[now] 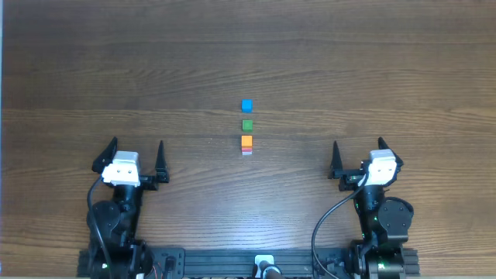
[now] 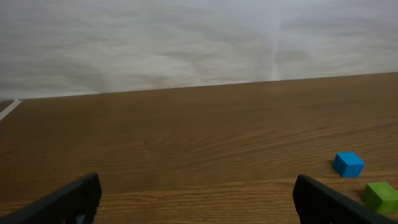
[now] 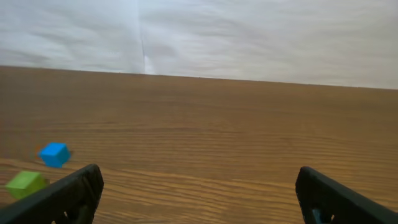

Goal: Stack Cubes

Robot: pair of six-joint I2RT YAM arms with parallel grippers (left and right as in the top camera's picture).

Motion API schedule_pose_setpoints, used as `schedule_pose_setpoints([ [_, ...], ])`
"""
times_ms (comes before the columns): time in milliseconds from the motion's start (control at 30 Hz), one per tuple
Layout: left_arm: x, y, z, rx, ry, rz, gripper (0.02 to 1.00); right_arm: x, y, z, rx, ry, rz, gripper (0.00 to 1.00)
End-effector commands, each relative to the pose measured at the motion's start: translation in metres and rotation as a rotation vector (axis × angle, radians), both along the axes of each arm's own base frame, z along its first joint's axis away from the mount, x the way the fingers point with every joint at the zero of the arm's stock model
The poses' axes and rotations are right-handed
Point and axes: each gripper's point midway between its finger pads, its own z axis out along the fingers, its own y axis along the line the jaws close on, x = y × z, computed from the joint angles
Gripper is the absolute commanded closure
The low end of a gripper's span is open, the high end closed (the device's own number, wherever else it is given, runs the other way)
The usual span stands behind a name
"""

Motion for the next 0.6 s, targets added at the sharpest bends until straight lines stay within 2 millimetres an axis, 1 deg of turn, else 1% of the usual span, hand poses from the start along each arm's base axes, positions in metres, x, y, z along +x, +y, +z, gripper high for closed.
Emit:
schedule_pose_setpoints([
  [33,0.0,-0.002,-0.001,0.016,-0.003,-0.016,0.018,-0.001,0.011,0.015,0.123,-0.054,0.063,0.009],
  [67,0.0,-0.002,-0.001,0.016,-0.003,-0.016,0.02,-0.002,0.014,0.028,0.207,-0.093,0.083,0.009],
  [100,0.0,-0.002,-0.001,0.016,-0.003,-0.016,0.018,-0.003,0.018,0.038,0.33,-0.116,0.111,0.007],
  [167,0.0,-0.002,-0.001,0.016,-0.003,-0.016,0.02,-0.007,0.031,0.044,0.338,-0.121,0.191,0.009],
  [267,0.0,-0.002,-0.001,0.016,-0.003,-0.016,0.018,-0.012,0.04,0.054,0.329,-0.134,0.25,0.007],
  [333,0.0,-0.002,-0.001,0.016,-0.003,-0.016,0.018,-0.016,0.04,0.072,0.32,-0.17,0.259,0.009],
  [433,0.0,-0.002,-0.001,0.016,-0.003,-0.016,0.018,-0.025,0.042,0.106,0.271,-0.218,0.274,0.009],
  [467,0.0,-0.002,-0.001,0.016,-0.003,-0.016,0.018,-0.028,0.043,0.12,0.26,-0.231,0.276,0.009],
  [500,0.0,-0.002,-0.001,0.016,-0.003,-0.016,0.018,-0.032,0.045,0.139,0.244,-0.241,0.289,0.007],
  [600,0.0,-0.002,-0.001,0.016,-0.003,-0.016,0.018,-0.035,0.053,0.175,0.208,-0.238,0.337,0.009],
])
